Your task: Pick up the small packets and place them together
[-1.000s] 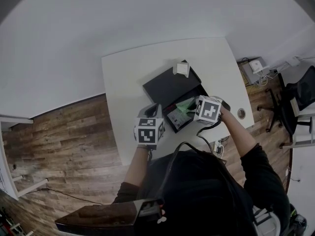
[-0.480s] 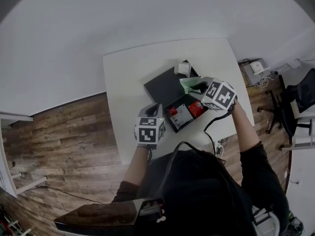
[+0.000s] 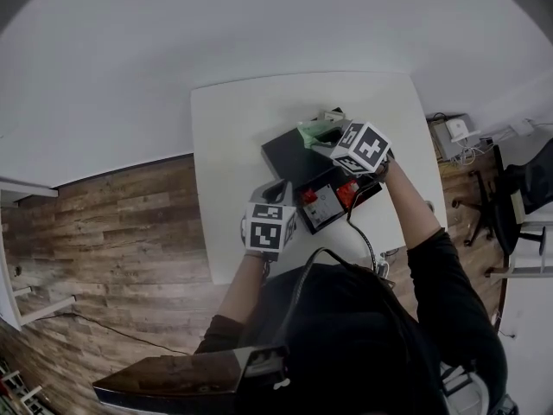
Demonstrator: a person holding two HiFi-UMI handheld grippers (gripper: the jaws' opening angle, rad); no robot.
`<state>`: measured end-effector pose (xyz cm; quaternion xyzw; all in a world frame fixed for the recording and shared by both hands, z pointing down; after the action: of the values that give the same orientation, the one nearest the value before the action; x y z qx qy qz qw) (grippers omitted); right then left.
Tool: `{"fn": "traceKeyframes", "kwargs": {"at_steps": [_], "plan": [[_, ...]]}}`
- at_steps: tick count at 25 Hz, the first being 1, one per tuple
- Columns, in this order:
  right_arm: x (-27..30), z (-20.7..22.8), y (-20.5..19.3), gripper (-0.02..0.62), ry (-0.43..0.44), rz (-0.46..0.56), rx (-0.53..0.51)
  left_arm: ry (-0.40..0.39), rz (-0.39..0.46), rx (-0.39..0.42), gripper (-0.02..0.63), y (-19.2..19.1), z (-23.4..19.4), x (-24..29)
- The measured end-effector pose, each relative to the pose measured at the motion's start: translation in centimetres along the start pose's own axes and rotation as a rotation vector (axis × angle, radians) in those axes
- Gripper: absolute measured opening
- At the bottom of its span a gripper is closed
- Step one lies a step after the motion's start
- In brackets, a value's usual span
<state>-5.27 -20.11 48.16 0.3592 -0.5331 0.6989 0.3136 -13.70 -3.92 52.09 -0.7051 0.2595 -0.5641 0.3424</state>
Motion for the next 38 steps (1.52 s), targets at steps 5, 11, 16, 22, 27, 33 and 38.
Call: {"fn": "traceKeyframes", "kwargs": {"at_steps": [5, 11, 16, 22, 27, 33, 38], "plan": [[1.3, 0.5, 0.4, 0.063, 0.009, -0.036, 0.005, -0.007, -0.005, -0.017, -0.002, 0.0, 0.1, 0.0], [2.1, 0.7, 0.7, 0.064, 0.010, -0.076, 0.005, -0.004, 0.001, -0.018, -0.002, 0.0, 0.1, -0.1], [2.5, 0.7, 0.6, 0.077, 0.006, -0.098, 0.004, -0.003, 0.001, -0.019, -0.002, 0.0, 0.2, -0.2], [1.9, 0.9, 1.1, 0.118, 0.001, -0.067, -0.005, -0.007, 0.000, -0.017, -0.002, 0.1, 0.1, -0.1], [-1.6, 0.0, 1.7, 0.120, -0.031, 0.018, -0.054, -0.011, 0.002, -0.017, -0.002, -0.1, 0.2, -0.2], [-4.8, -3.4, -1.1, 0.120, 0.034, 0.001, -0.101, -0.009, 0.004, -0.013, -0.002, 0.1, 0.4, -0.3], [-2.8, -6.0, -6.1, 0.121, 0.127, -0.132, -0.075, -0.006, -0.002, -0.006, -0.002, 0.1, 0.2, -0.2]]}}
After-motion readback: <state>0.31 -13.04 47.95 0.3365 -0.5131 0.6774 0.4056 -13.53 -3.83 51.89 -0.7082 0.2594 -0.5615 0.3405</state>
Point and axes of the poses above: the fingertips, and each gripper's own axes: x forward along the fingers, z to its right, y out of its top, the point moved 8 cm from there along -x, backward along the fingers, and after that the axes turned 13 degrees about x, right-handed, at the moved point
